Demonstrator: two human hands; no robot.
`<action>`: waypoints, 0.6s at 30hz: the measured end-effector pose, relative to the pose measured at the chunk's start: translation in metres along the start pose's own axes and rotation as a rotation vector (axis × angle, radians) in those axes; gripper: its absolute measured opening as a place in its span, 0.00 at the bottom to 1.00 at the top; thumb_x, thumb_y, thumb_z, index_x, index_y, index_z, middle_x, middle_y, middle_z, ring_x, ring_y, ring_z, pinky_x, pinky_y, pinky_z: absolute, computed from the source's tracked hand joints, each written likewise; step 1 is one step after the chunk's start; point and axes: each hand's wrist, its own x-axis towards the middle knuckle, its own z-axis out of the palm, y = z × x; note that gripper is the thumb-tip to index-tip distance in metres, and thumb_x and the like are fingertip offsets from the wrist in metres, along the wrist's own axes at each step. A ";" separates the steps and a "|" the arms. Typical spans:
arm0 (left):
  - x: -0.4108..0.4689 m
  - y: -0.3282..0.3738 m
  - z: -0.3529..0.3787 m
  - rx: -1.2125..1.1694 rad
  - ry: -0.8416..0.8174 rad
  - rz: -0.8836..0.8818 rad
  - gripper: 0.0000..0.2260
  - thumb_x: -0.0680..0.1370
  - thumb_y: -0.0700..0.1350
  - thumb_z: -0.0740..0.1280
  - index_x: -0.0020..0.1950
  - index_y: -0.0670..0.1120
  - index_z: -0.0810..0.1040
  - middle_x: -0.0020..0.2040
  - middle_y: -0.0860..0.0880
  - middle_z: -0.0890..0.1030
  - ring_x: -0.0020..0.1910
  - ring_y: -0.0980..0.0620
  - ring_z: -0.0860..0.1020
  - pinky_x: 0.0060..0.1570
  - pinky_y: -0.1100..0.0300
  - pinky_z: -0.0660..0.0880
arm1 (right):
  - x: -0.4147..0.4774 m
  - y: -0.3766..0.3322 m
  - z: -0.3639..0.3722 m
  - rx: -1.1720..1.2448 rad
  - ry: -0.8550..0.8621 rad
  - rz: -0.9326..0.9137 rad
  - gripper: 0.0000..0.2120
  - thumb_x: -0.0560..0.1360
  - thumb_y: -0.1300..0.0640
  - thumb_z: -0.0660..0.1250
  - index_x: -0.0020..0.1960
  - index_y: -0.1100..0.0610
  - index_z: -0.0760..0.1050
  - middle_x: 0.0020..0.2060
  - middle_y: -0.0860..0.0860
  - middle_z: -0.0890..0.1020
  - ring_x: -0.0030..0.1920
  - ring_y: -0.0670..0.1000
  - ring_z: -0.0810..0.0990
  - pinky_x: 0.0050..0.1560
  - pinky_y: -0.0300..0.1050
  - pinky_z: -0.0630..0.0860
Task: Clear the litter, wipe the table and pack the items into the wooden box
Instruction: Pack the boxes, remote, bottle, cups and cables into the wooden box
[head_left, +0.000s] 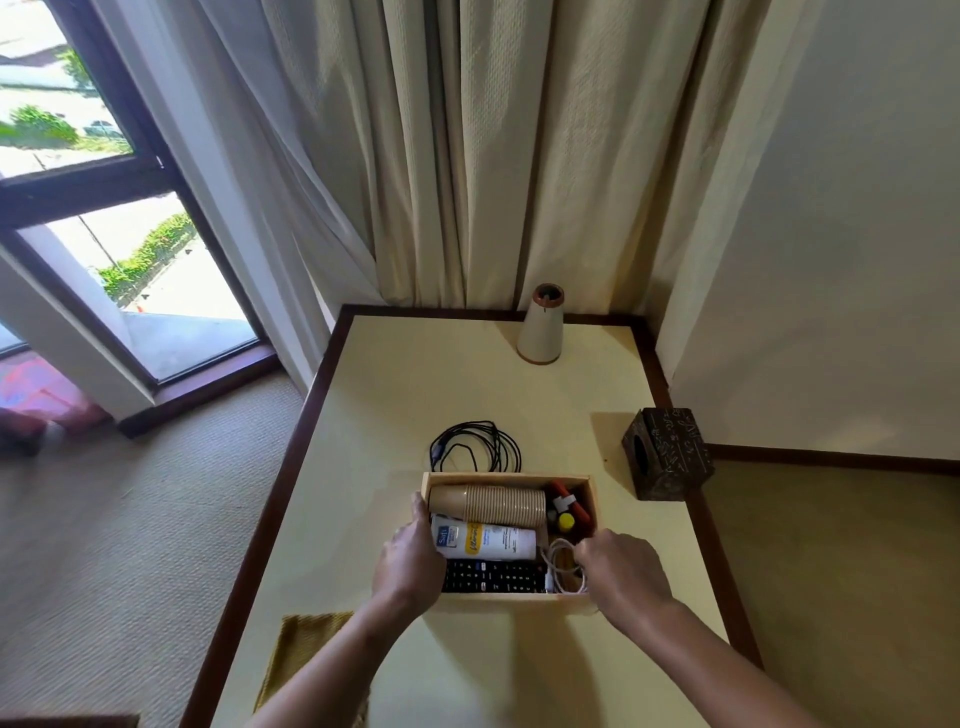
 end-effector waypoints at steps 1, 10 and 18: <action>-0.001 0.003 -0.002 0.008 0.009 -0.011 0.38 0.79 0.45 0.61 0.82 0.53 0.40 0.59 0.45 0.81 0.55 0.43 0.81 0.53 0.48 0.80 | -0.001 -0.001 0.006 0.013 -0.023 0.000 0.10 0.79 0.64 0.63 0.51 0.56 0.81 0.45 0.52 0.84 0.43 0.55 0.83 0.38 0.46 0.72; 0.010 0.012 -0.017 0.038 0.096 -0.014 0.23 0.84 0.60 0.48 0.77 0.52 0.58 0.61 0.43 0.82 0.53 0.40 0.82 0.55 0.44 0.78 | 0.011 -0.006 0.010 0.057 -0.011 0.014 0.10 0.76 0.63 0.65 0.46 0.51 0.82 0.41 0.50 0.84 0.38 0.53 0.81 0.36 0.46 0.73; 0.037 0.034 -0.029 -0.055 0.067 -0.027 0.23 0.84 0.64 0.44 0.70 0.52 0.63 0.60 0.42 0.81 0.55 0.41 0.81 0.57 0.43 0.78 | 0.039 -0.004 -0.040 0.352 0.112 -0.003 0.09 0.80 0.51 0.62 0.50 0.48 0.80 0.44 0.49 0.82 0.42 0.51 0.81 0.42 0.47 0.79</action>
